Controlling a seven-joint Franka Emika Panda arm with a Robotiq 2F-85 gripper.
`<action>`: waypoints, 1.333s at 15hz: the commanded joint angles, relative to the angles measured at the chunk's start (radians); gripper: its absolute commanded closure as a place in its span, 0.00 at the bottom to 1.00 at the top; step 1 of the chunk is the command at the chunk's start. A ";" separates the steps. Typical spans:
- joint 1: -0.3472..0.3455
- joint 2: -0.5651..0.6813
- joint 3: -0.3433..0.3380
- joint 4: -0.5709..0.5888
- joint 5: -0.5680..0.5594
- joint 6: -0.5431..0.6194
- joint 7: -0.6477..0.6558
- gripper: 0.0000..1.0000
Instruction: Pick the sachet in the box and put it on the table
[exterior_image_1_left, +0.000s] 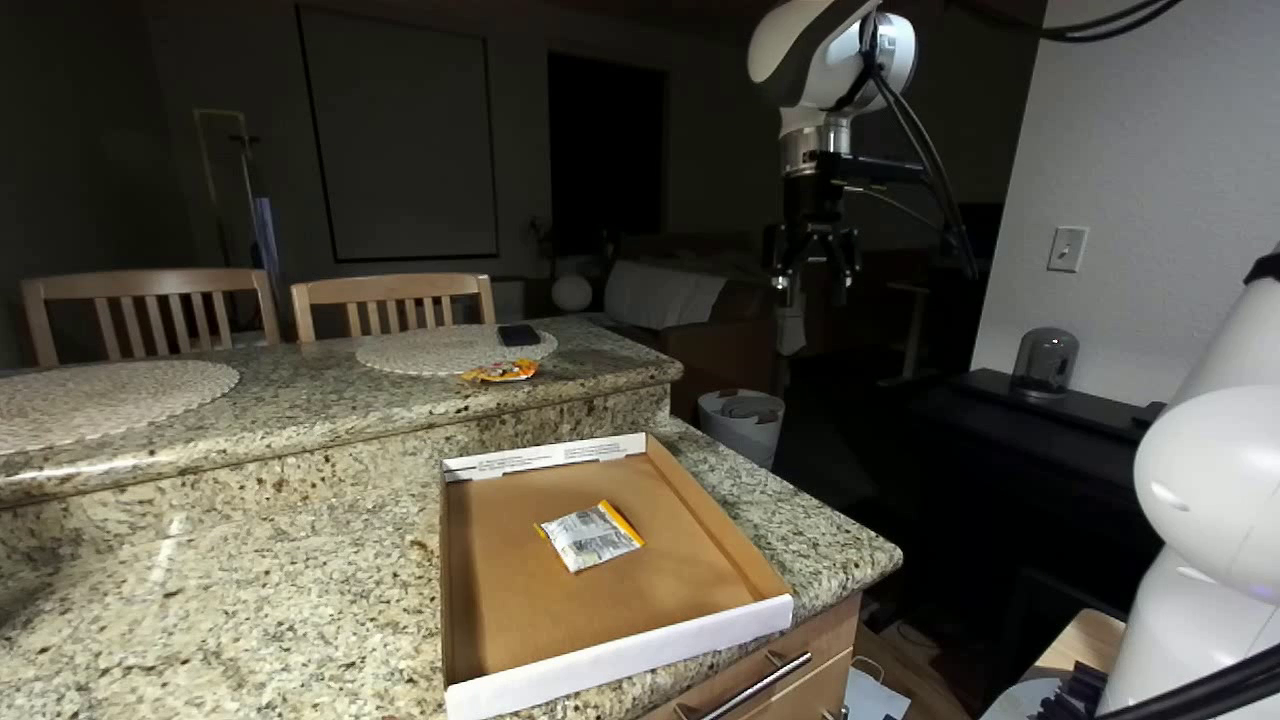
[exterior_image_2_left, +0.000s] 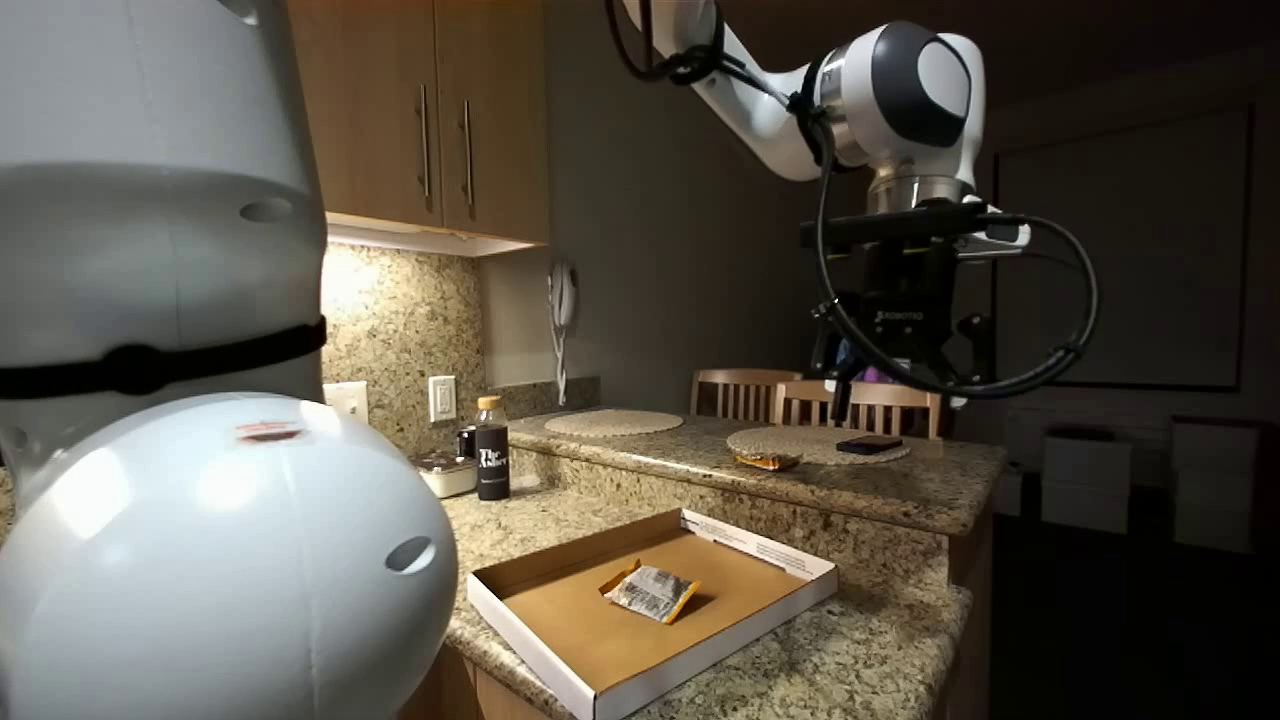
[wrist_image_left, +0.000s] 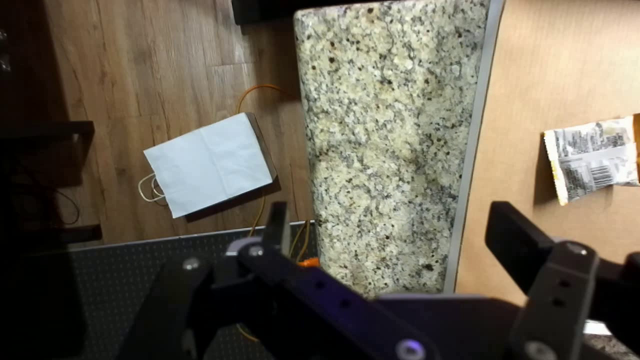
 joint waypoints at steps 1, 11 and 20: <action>0.024 -0.076 0.047 -0.164 0.053 0.132 0.009 0.00; 0.241 -0.146 0.235 -0.558 0.320 0.743 0.027 0.00; 0.227 0.093 0.288 -0.320 0.057 0.597 0.228 0.00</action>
